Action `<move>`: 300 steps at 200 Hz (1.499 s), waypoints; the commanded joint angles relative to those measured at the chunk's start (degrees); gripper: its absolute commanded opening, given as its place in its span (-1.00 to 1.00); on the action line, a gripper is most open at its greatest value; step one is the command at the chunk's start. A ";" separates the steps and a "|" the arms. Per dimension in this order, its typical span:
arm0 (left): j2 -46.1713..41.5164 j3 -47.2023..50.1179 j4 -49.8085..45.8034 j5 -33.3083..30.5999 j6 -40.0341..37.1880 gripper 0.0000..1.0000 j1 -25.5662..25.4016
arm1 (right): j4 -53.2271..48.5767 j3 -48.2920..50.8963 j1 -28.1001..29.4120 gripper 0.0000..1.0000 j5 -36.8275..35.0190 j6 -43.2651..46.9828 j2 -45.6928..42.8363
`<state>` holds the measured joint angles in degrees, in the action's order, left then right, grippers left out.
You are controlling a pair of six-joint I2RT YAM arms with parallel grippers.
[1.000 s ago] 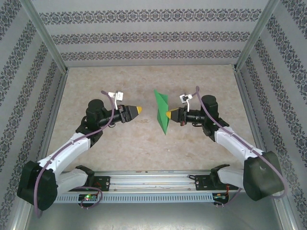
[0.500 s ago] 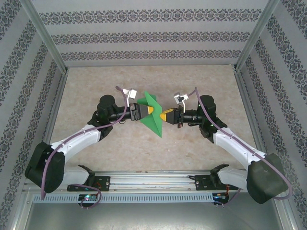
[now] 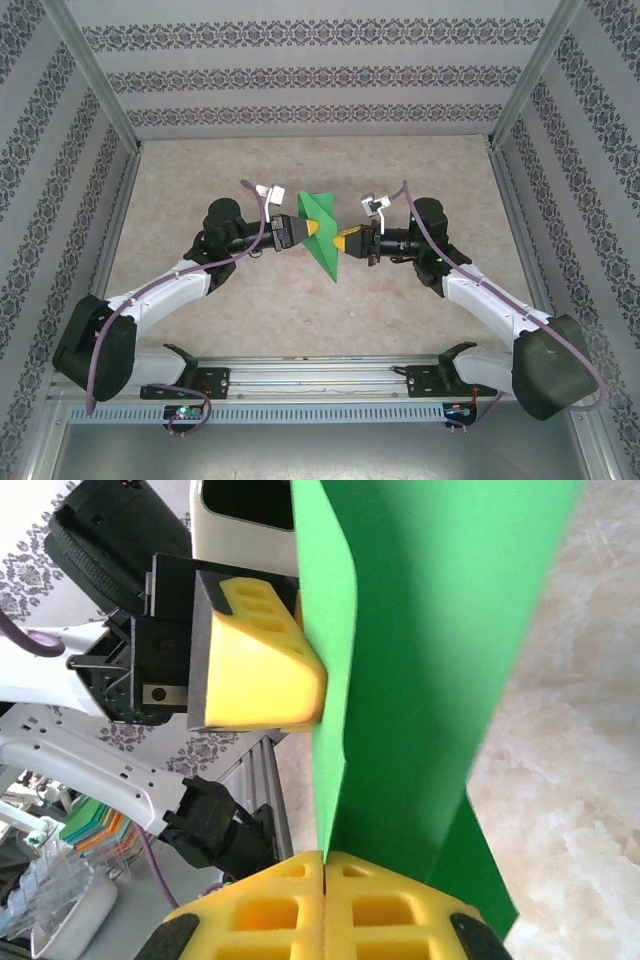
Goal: Fold a paper plane with a square sheet of paper (fold left side to right side)
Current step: Turn over the paper at the center of the table.
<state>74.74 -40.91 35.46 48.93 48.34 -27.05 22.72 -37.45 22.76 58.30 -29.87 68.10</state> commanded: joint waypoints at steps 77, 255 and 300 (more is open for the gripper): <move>0.00 0.04 7.22 -1.86 0.52 -0.80 -0.93 | -10.02 3.66 -3.77 0.33 -9.91 0.40 -11.44; 1.94 -0.31 9.43 -0.71 2.11 -0.80 -2.14 | -2.32 -0.69 2.38 -0.23 -7.65 -4.75 -3.41; 1.84 -0.01 7.39 -1.22 0.18 -0.63 -2.14 | -3.71 -1.22 2.01 -0.63 -8.27 -4.16 -3.88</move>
<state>76.55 -40.91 40.38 47.37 49.89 -28.53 18.94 -36.86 25.23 49.52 -34.96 64.34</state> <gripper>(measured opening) 0.165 0.217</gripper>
